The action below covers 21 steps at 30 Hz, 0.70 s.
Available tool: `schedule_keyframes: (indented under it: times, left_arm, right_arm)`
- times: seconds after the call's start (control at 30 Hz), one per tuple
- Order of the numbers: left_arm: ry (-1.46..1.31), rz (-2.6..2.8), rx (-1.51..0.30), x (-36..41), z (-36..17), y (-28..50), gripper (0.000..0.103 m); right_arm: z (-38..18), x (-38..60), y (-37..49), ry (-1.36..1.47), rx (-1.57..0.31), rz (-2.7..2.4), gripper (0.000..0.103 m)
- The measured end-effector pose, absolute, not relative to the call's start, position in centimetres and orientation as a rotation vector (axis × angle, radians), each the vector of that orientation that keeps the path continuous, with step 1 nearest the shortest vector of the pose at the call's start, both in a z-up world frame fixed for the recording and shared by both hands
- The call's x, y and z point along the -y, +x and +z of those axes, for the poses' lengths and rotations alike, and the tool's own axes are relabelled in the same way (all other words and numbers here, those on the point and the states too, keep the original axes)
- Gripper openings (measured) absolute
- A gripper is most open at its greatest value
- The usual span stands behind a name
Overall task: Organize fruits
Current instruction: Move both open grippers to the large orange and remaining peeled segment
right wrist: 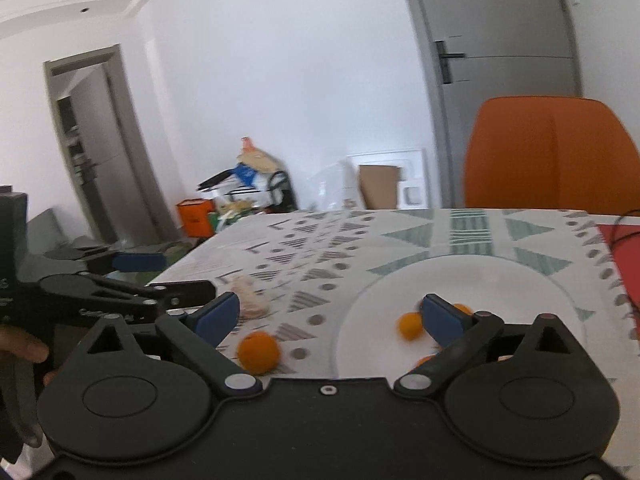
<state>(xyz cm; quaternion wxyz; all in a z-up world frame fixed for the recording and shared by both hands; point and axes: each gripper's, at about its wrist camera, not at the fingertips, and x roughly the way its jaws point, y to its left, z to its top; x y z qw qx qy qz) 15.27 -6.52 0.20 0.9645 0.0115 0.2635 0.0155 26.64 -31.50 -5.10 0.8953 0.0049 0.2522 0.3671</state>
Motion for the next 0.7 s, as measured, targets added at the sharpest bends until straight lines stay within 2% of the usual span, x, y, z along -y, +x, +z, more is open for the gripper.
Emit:
schedule_keyframes:
  times: [0.57, 0.7]
  left_arm:
    - [-0.012, 0.068, -0.542, 2.7, -1.2, 12.8, 0.094]
    - [-0.034, 0.08, -0.553, 1.5, -2.0, 12.8, 0.094]
  right_arm:
    - [-7.1, 27.2, 25.3, -0.068, -0.562, 0.827, 0.1]
    - [-8.0, 26.0, 24.9, -0.095, -0.563, 0.834, 0.095]
